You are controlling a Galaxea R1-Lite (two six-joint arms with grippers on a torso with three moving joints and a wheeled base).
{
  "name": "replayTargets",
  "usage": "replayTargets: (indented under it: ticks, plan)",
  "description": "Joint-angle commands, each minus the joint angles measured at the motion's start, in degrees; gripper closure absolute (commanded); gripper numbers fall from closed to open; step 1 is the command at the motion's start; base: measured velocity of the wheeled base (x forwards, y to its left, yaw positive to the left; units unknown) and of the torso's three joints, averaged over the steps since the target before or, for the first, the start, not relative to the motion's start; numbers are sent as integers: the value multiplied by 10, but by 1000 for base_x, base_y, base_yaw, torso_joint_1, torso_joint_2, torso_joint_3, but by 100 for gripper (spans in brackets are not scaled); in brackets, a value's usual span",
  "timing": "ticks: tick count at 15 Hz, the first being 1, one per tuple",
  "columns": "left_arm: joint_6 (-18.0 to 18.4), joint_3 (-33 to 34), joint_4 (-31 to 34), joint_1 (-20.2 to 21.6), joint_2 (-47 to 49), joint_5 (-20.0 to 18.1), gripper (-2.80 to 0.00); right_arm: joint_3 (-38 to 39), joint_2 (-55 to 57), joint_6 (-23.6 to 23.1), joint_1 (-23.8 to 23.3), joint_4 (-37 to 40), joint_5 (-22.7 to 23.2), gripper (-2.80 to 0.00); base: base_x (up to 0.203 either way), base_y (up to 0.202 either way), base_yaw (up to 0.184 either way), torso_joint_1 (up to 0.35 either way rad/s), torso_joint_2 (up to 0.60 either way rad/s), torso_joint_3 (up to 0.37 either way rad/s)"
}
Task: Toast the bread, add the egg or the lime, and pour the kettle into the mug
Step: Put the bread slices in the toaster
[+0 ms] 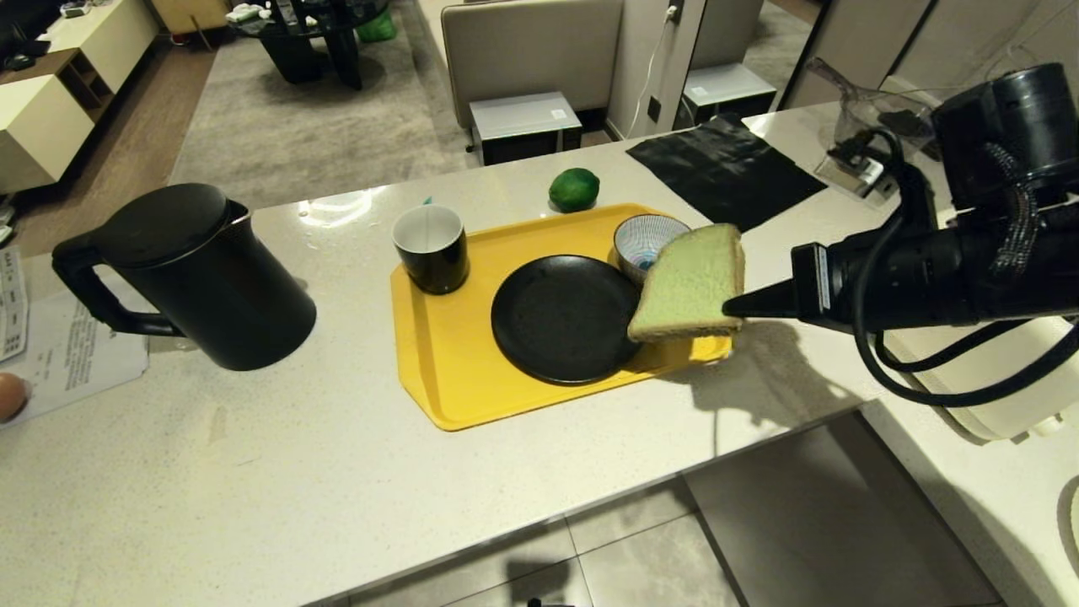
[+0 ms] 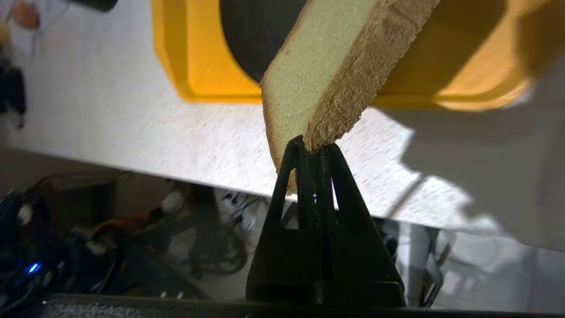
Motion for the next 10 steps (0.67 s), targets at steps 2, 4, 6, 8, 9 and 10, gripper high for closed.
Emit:
replayTargets:
  ticks: [2,4,6,8,9,10]
  plan:
    - [0,0,0,0,0,0,0,-37,-20,1,-13,1,-55,0,0,0,0,0,0,0]
    - [0,0,0,0,0,0,0,-71,-20,0,-33,1,-62,0,0,0,0,0,0,0]
    - [-1,0,0,0,0,0,0,-114,-16,-2,-57,1,-93,0,0,0,0,0,0,0]
    - [0,0,0,0,0,0,0,-140,-15,-33,-93,4,-114,0,0,0,0,0,0,0]
    - [0,0,0,0,0,0,0,-142,-18,-54,-109,5,-116,0,0,0,0,0,0,0]
    - [0,0,0,0,0,0,0,-141,-25,-64,-124,5,-117,0,0,0,0,0,0,0]
